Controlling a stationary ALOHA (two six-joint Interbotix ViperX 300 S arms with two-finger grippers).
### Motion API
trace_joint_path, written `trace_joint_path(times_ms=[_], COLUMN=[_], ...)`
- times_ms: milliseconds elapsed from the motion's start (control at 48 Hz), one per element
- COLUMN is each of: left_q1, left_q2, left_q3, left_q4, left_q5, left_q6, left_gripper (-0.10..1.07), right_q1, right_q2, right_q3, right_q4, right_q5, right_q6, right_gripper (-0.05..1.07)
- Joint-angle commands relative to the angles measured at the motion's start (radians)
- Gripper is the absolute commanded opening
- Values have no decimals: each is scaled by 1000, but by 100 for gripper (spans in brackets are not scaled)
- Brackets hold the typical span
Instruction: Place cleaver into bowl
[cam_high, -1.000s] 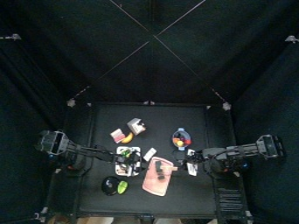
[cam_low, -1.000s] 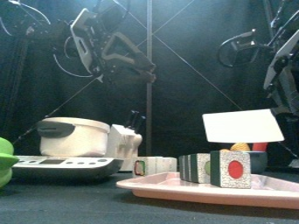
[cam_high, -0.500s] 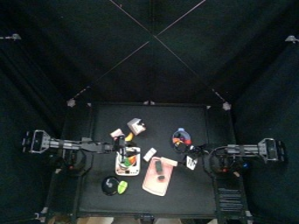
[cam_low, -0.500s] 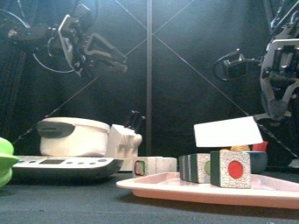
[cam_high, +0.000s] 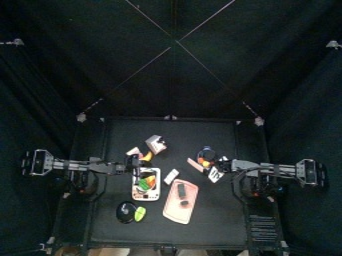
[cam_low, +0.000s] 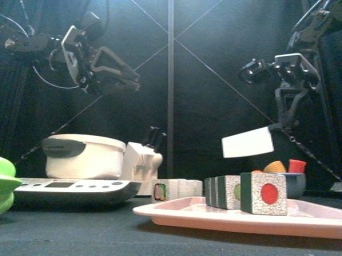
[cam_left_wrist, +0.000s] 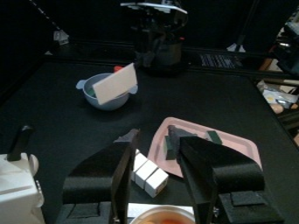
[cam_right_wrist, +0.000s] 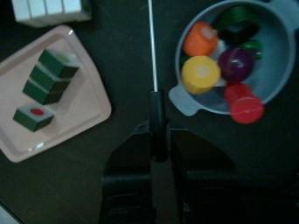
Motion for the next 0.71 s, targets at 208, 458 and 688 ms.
trace_joint_path(times_ms=[208,458,688], left_q1=[3,9,14], left_q2=[0,0,0], left_q3=[-2,0,2], left_q4=[5,3,3], left_q5=[-5,-3,-3], left_q6=[0,0,0], left_gripper=[76,76,76], right_q1=[6,11,17], right_q2=[-28,-40,-60], right_q3=[-31,100,129], right_q4=[-110,-144,-146], right_q5=[129,86,9], right_q6=[75,74,80], right_gripper=[32,32,32])
